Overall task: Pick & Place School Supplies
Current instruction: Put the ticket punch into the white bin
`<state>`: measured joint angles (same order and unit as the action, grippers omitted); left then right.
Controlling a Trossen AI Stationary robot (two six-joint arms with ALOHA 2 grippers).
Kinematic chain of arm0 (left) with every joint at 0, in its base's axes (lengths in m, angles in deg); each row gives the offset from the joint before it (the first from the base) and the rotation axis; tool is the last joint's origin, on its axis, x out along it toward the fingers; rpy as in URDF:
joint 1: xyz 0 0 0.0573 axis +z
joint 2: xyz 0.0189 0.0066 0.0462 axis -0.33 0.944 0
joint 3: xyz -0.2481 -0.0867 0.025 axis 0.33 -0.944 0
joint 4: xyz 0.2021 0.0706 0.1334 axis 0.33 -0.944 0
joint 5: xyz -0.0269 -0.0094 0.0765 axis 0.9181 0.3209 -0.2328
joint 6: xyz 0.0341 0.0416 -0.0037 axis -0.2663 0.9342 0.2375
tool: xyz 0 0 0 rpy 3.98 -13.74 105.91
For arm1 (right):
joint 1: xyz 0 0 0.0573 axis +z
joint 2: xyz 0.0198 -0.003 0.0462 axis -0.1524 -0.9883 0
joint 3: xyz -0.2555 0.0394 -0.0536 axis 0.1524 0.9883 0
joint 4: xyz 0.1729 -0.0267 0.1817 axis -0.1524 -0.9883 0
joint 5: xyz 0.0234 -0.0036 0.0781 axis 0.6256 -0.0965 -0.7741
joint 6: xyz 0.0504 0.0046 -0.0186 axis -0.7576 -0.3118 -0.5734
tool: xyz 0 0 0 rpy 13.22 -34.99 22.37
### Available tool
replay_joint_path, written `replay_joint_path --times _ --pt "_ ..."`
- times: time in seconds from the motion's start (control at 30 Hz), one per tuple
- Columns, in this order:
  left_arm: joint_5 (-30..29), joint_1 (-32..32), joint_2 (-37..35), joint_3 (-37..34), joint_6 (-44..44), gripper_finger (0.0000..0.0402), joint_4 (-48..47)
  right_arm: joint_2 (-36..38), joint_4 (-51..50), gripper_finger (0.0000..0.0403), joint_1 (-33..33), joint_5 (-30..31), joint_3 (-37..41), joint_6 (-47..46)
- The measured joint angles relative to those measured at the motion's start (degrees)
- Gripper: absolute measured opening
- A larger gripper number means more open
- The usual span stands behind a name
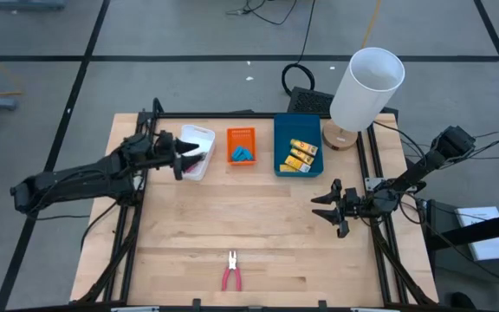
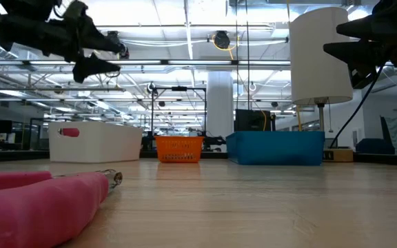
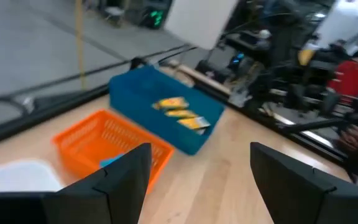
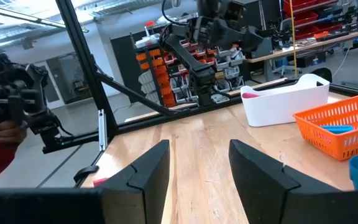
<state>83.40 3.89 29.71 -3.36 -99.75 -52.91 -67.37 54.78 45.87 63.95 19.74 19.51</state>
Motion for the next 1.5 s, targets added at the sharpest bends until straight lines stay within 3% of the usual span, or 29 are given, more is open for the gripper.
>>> replay_joint_path --times 0.23,0.4,0.5,0.63,0.87,1.13,1.33,1.5 --pt "0.6 -4.0 -0.6 0.0 0.8 0.0278 0.8 0.0 0.0 0.0157 0.0 0.0 0.0 0.0" --pt "12.8 -7.6 0.2 0.0 -0.3 0.0278 3.4 0.0 0.1 0.0157 0.0 0.0 0.0 0.1" --pt "14.9 -13.5 1.0 0.0 1.9 0.0278 6.8 0.0 0.1 0.0157 0.0 0.0 0.0 0.0" --pt "9.5 -23.5 3.5 0.0 6.9 0.0278 11.3 0.0 0.2 0.0157 0.0 0.0 0.0 0.0" --pt "-5.7 -41.0 11.3 0.4 9.6 0.0278 14.1 0.0 0.2 0.0157 0.0 0.2 0.0 -0.2" --pt "-20.0 -56.6 28.6 13.6 5.3 0.0278 4.1 0.0 0.2 0.0157 0.0 0.3 0.0 -0.1" --pt "-21.4 -62.1 46.7 28.1 3.2 0.0278 -6.0 0.0 0.4 0.0157 0.0 0.3 0.0 0.0" --pt "-18.4 -63.4 59.8 38.0 -4.7 0.0278 -10.4 0.0 0.8 0.0157 -0.1 0.5 0.0 0.4"
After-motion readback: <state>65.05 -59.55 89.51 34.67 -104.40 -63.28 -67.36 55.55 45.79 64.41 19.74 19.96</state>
